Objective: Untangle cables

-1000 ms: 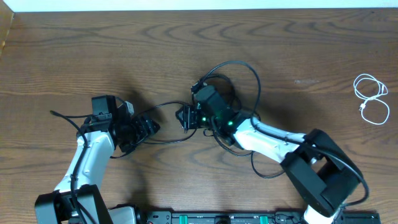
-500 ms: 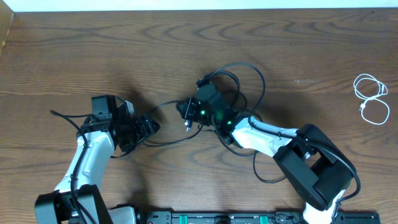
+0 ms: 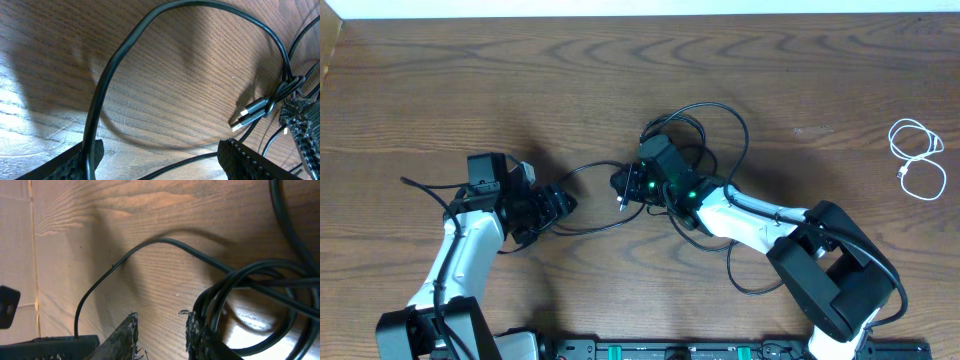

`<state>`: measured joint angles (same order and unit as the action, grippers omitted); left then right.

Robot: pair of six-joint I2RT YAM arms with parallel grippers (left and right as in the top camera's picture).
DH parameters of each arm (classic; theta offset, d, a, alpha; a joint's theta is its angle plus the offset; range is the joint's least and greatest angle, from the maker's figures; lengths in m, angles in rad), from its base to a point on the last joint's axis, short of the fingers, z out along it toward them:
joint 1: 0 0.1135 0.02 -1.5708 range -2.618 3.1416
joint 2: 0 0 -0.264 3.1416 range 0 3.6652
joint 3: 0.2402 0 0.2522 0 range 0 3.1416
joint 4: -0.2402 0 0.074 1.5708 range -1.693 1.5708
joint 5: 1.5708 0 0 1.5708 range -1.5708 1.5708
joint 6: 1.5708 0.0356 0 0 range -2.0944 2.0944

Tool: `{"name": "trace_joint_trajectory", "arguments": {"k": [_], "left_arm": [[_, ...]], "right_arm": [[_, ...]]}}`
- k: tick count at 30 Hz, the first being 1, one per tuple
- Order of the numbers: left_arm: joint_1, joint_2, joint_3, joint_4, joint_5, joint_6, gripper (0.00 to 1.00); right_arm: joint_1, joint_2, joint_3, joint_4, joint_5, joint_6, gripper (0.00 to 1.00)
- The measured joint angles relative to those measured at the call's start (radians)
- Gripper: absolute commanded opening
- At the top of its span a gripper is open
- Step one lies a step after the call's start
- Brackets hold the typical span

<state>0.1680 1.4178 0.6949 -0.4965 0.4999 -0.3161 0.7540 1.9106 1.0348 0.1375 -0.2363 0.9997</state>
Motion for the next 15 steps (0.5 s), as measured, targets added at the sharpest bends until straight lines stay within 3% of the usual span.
{"name": "trace_joint_trajectory", "arguments": {"k": [15], "left_arm": [[0.0,0.0,0.0,0.001,0.0,0.0,0.79]], "right_arm": [[-0.005,-0.001,0.0,-0.134,0.129,0.004,0.34]]}}
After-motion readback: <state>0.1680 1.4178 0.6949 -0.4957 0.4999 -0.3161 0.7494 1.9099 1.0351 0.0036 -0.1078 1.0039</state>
